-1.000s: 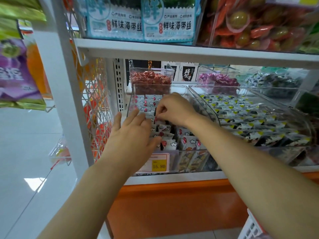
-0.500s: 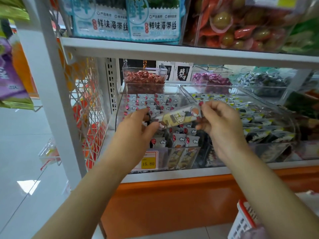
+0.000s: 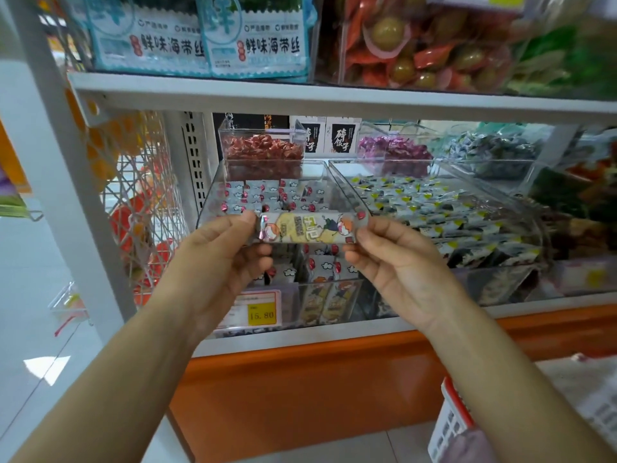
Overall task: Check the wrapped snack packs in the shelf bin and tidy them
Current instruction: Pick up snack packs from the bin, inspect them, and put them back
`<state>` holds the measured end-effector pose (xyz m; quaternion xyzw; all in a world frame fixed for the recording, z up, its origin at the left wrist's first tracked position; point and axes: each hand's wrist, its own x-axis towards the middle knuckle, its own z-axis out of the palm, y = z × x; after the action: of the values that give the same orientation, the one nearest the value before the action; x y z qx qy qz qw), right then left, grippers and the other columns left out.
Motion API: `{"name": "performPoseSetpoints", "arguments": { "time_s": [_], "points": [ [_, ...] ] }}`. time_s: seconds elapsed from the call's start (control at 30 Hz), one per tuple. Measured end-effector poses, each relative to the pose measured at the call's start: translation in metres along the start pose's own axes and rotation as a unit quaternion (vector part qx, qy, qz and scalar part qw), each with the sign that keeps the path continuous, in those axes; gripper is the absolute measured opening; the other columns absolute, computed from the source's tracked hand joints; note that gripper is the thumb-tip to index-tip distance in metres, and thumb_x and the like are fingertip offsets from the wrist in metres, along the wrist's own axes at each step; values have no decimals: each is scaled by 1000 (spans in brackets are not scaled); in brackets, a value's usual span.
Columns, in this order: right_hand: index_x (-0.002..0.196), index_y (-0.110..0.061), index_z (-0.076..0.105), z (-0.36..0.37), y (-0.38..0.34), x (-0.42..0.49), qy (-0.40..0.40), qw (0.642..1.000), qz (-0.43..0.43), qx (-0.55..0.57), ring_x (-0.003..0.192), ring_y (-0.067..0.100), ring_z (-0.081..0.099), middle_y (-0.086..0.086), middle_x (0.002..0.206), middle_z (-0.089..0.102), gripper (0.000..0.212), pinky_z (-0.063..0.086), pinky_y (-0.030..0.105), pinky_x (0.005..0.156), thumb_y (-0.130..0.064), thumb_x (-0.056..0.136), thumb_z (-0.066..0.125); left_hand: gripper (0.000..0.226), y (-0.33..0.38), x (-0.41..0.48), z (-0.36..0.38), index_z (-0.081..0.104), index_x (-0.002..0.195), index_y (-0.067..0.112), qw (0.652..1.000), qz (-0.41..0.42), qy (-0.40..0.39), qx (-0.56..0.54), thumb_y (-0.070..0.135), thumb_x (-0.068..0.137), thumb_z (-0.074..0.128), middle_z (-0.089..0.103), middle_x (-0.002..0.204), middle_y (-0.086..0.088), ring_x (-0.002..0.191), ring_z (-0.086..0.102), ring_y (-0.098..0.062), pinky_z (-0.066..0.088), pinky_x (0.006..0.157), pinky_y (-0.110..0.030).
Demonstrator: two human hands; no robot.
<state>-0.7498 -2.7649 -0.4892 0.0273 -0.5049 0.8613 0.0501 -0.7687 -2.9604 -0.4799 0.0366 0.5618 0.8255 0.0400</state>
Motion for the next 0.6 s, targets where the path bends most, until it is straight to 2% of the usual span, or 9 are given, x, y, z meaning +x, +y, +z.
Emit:
{"name": "performPoseSetpoints", "arguments": {
  "time_s": [0.07, 0.17, 0.27, 0.37, 0.43, 0.6],
  "points": [
    [90, 1, 61, -1, 0, 0, 7, 1000, 3, 3, 63, 16, 68, 10, 83, 70, 25, 55, 21, 57, -2, 65, 61, 40, -1, 0, 0, 62, 52, 17, 1000, 15, 11, 17, 19, 91, 53, 56, 53, 3, 50, 56, -5, 50, 49, -15],
    [96, 3, 60, -1, 1, -1, 13, 1000, 13, 21, 64, 17, 69, 13, 88, 70, 29, 55, 21, 56, -2, 67, 60, 26, -2, 0, 1, 57, 63, 12, 999, 18, 34, 18, 19, 88, 57, 53, 53, 2, 47, 54, -6, 48, 45, -15],
    [98, 4, 60, 0, 0, -1, 18, 999, 18, 35, 61, 15, 68, 12, 78, 70, 30, 55, 20, 54, -5, 69, 60, 19, -4, 0, 2, 56, 69, 12, 999, -2, 35, 5, 22, 86, 59, 53, 52, 2, 45, 52, -5, 46, 41, -15],
    [90, 1, 61, 0, 0, -1, 37, 998, 19, 43, 57, 13, 67, 9, 67, 69, 16, 54, 19, 51, -3, 75, 59, 20, -4, -1, 4, 56, 70, 11, 1000, -18, 17, -7, 20, 88, 57, 53, 48, 2, 43, 51, -5, 45, 40, -14],
    [88, 0, 60, -1, 0, -1, 57, 997, 16, 48, 55, 13, 66, 8, 64, 68, 6, 53, 19, 50, 0, 84, 55, 21, -3, -1, 5, 58, 69, 8, 999, -25, 1, -21, 15, 88, 55, 55, 49, 1, 44, 54, -5, 48, 43, -13],
    [87, 1, 61, -5, -2, 1, 73, 996, -1, 49, 56, 13, 67, 8, 64, 69, 11, 53, 19, 52, 7, 86, 52, 14, -1, -1, 6, 59, 75, 1, 998, -30, -13, -51, -7, 84, 51, 64, 56, -5, 54, 66, -10, 53, 51, -15]
  ]
}}
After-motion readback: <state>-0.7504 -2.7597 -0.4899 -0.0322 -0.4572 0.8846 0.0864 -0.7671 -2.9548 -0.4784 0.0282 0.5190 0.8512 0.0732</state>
